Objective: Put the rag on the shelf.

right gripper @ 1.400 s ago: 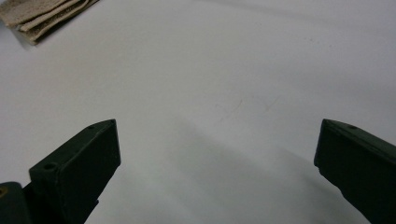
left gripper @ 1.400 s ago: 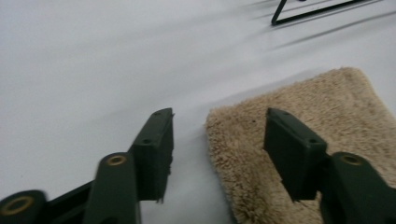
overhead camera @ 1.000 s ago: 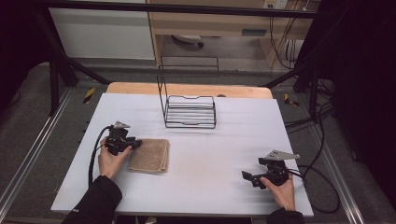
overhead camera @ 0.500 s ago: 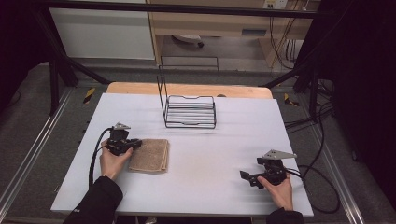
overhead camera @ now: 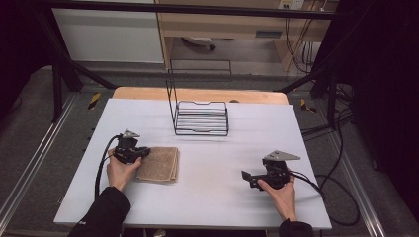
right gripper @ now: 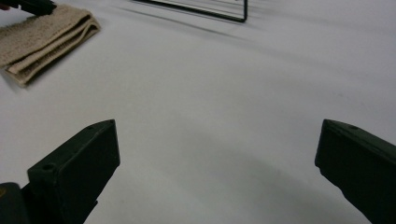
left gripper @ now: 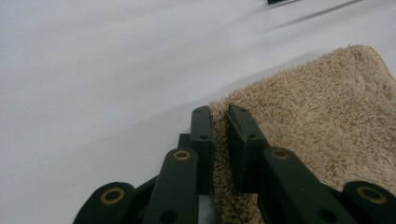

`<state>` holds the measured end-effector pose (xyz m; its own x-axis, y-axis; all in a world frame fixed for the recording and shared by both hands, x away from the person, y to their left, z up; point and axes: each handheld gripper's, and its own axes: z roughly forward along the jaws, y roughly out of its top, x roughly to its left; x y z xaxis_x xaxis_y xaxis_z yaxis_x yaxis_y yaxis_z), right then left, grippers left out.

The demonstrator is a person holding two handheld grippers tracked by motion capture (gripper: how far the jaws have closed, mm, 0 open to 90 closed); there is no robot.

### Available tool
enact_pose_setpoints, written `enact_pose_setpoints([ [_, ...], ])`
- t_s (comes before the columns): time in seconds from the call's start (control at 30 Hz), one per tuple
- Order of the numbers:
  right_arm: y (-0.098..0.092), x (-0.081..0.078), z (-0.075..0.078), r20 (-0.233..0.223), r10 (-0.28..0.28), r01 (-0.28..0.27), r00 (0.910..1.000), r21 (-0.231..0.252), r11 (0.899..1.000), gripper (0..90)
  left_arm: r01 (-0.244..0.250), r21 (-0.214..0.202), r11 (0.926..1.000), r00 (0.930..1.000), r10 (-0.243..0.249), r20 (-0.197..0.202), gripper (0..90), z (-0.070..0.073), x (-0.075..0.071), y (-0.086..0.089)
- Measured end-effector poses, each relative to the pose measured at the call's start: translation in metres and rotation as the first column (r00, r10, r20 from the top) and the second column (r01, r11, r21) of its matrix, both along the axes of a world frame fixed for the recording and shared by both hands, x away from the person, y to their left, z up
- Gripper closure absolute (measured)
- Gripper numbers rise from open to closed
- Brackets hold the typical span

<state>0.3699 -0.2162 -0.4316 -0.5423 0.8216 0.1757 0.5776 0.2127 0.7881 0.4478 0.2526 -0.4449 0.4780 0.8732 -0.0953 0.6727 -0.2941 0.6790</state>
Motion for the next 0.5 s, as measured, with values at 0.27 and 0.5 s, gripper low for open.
enact_pose_setpoints([
  [0.27,0.054,0.019,0.008,0.011,0.033,-0.033,0.9994,-0.010,0.999,0.3,0.006,-0.003,1.0000,1.0000,-0.006,0.004,80.4,0.000,0.000,0.001],
  [0.5,0.101,0.035,0.014,0.019,0.051,-0.051,0.9985,-0.029,0.998,0.4,0.012,0.001,0.9999,0.9999,-0.012,0.011,80.0,-0.001,0.000,0.001],
])
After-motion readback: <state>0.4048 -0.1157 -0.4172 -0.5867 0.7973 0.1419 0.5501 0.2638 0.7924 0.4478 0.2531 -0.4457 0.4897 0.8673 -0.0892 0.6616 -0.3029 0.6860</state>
